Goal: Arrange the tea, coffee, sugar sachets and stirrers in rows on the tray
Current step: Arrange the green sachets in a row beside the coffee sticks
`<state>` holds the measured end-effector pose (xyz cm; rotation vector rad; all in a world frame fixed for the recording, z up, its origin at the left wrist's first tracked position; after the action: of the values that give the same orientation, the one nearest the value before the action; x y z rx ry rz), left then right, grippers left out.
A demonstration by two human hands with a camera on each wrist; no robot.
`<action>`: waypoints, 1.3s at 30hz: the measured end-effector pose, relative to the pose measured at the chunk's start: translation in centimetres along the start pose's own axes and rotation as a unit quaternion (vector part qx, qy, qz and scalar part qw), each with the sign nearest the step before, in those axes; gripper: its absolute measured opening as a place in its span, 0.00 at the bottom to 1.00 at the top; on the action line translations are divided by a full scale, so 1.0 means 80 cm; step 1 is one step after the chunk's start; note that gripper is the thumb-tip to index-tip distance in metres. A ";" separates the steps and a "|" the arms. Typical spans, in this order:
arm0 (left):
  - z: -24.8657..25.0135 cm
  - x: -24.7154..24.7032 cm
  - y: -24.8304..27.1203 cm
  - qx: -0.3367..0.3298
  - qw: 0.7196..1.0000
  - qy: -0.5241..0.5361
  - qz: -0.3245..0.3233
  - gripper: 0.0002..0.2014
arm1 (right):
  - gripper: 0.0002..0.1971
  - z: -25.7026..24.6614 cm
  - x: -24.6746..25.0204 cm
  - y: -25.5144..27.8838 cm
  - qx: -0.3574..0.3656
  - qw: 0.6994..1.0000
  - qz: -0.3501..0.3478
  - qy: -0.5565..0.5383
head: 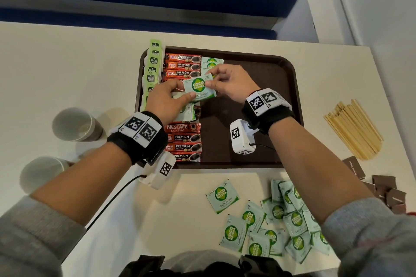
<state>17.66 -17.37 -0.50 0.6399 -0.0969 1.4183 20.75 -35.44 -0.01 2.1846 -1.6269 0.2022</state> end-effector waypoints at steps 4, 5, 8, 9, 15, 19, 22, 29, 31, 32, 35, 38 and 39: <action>-0.003 0.001 -0.001 0.008 1.000 -0.001 0.007 0.06 | 0.04 0.013 0.010 0.001 -0.017 0.999 0.047 -0.023; -0.004 0.002 -0.002 0.012 1.000 -0.001 0.010 0.07 | 0.04 0.016 0.014 0.001 -0.021 0.997 0.070 -0.018; -0.009 0.006 -0.005 0.023 1.000 0.006 0.016 0.09 | 0.09 0.031 0.023 -0.002 -0.046 0.991 0.121 0.027; -0.010 0.006 -0.006 0.025 1.000 0.011 0.016 0.09 | 0.10 0.035 0.025 -0.003 -0.057 0.990 0.126 0.037; -0.012 0.006 -0.008 0.035 0.999 0.011 0.017 0.09 | 0.09 0.051 0.020 -0.009 -0.106 0.983 0.132 0.073; -0.013 0.005 -0.009 0.034 0.999 -0.003 0.020 0.10 | 0.10 0.055 0.017 -0.014 -0.128 0.977 0.155 0.072; -0.013 0.005 -0.009 0.034 0.999 -0.006 0.020 0.10 | 0.08 0.055 0.017 -0.015 -0.135 0.974 0.168 0.070; -0.010 0.004 -0.007 0.044 0.999 -0.007 0.012 0.08 | 0.08 0.057 0.016 -0.020 -0.128 0.969 0.186 0.098; -0.009 0.005 -0.007 0.047 0.999 -0.006 0.010 0.08 | 0.08 0.057 0.017 -0.020 -0.128 0.969 0.184 0.104; -0.009 0.005 -0.006 0.048 0.999 -0.004 0.010 0.08 | 0.08 0.057 0.017 -0.020 -0.129 0.969 0.182 0.107; -0.008 0.006 -0.005 0.051 0.999 0.000 0.007 0.07 | 0.08 0.057 0.016 -0.019 -0.132 0.969 0.181 0.109; -0.006 0.006 -0.004 0.051 0.999 0.001 0.006 0.07 | 0.09 0.057 0.016 -0.018 -0.129 0.969 0.183 0.108; -0.006 0.007 -0.003 0.052 0.999 0.002 0.005 0.07 | 0.09 0.056 0.016 -0.018 -0.127 0.969 0.183 0.109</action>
<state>17.86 -16.69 -0.75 0.7241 -0.0238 1.4414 21.91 -38.05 -3.99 1.6028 -1.8034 0.3094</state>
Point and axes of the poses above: each hand's wrist, its own y-axis away from the middle knuckle, its own x-axis out of the back of the hand, z = x × y, the point moved 2 cm from there along -y, towards the middle knuckle, and after that the axes turned 5 degrees about x, right-handed, at the moved point
